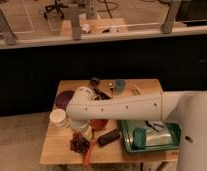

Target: Place grapes in table surface

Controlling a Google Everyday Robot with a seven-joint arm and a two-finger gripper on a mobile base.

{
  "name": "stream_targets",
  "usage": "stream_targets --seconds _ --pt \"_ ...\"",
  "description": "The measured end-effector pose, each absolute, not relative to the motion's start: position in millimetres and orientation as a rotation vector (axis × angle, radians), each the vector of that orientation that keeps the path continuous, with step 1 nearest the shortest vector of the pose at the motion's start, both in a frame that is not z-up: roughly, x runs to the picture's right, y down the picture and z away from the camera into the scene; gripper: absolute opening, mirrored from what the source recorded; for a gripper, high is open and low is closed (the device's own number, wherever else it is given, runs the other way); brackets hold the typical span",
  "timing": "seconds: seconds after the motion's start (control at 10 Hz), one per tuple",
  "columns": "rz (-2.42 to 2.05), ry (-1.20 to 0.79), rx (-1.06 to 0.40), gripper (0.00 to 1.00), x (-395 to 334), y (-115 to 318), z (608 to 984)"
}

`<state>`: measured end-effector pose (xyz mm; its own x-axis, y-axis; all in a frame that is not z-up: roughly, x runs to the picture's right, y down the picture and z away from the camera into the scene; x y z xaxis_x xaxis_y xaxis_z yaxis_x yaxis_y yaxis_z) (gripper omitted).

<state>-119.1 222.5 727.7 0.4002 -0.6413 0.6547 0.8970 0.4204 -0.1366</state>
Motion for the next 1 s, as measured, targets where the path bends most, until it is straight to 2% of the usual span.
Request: stream_targets --seconds 0.2,0.5,0.7,0.8,1.0 --pt "-1.203 -0.598 -0.547 0.80 -116.1 240.5 743.9" --pt "-1.308 -0.520 -0.656 0.80 -114.2 260.8 763.8" --pt "-1.331 -0.505 -0.662 0.79 -113.1 266.1 769.5" --pt "-1.338 -0.508 -0.667 0.73 -112.8 272.7 774.9" --pt "-1.344 -0.526 -0.671 0.52 -115.2 283.1 781.8"
